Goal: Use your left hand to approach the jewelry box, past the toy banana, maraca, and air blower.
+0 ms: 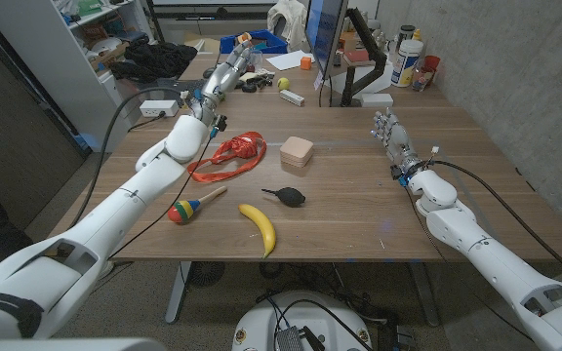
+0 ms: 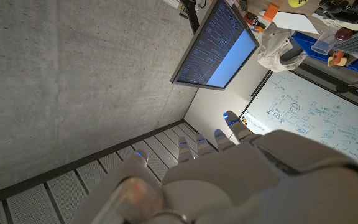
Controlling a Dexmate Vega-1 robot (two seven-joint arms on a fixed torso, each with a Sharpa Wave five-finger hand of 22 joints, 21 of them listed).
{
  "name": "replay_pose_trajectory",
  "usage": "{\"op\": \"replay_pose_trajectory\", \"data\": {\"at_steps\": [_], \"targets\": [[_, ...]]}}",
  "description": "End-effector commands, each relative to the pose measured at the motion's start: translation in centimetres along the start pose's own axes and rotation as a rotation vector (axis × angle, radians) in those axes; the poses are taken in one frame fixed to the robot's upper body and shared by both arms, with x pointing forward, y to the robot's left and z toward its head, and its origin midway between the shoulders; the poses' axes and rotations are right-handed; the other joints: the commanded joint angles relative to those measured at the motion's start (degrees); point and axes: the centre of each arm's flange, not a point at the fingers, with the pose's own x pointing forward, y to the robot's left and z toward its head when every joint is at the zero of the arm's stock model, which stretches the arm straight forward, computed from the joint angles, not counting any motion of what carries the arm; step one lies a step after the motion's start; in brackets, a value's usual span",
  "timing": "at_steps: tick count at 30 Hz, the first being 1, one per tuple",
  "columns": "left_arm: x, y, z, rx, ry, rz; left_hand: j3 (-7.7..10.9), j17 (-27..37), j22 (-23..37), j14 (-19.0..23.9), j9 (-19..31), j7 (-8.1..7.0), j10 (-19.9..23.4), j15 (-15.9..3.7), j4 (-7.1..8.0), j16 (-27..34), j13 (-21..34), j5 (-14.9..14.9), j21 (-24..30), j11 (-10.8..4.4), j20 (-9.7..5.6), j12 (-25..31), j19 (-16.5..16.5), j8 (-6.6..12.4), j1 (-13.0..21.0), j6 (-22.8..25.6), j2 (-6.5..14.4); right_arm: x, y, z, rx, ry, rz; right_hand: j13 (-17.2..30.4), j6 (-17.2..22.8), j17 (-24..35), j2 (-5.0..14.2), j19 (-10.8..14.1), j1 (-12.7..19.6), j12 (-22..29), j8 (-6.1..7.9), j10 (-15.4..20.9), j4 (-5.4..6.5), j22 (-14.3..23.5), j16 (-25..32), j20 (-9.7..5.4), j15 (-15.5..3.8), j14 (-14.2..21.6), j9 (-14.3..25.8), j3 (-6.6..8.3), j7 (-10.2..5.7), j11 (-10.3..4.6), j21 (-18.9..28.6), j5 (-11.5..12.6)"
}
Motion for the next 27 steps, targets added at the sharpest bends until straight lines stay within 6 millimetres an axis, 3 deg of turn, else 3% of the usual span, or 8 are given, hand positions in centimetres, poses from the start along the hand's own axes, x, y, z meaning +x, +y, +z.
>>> {"op": "replay_pose_trajectory", "data": {"at_steps": [1,27], "targets": [[1.8,0.1,1.0,0.115,-0.029,-0.022,0.65,0.06,0.02,-0.10,0.33,-0.48,-0.06,-2.97,-0.03,0.23,0.10,0.43,-0.23,-0.04,-0.32,-0.02,-0.09,0.04,0.58,0.10,2.78,0.3,0.1,0.3,-0.011,-0.015,0.010,0.26,0.40,0.13,3.92,0.00,0.52,0.38,0.48,0.13,0.07,0.27,0.12,-0.24,-0.18,-0.25,0.19,-0.28,-0.21,-0.31,-0.13,0.34],[5.6,-0.9,2.9,0.244,-0.098,-0.071,0.87,0.07,0.06,-0.35,0.34,-0.68,-0.25,-3.05,0.05,0.18,0.10,0.52,-0.49,-0.14,0.04,-0.11,-0.19,-0.13,0.82,0.04,2.84,0.6,-0.3,1.2,-0.038,-0.054,0.040,0.26,0.56,0.09,3.98,0.07,0.60,0.40,0.49,0.28,0.03,0.28,0.02,-0.25,-0.71,-0.42,0.18,-0.51,-0.28,0.02,-0.55,0.41]]}}
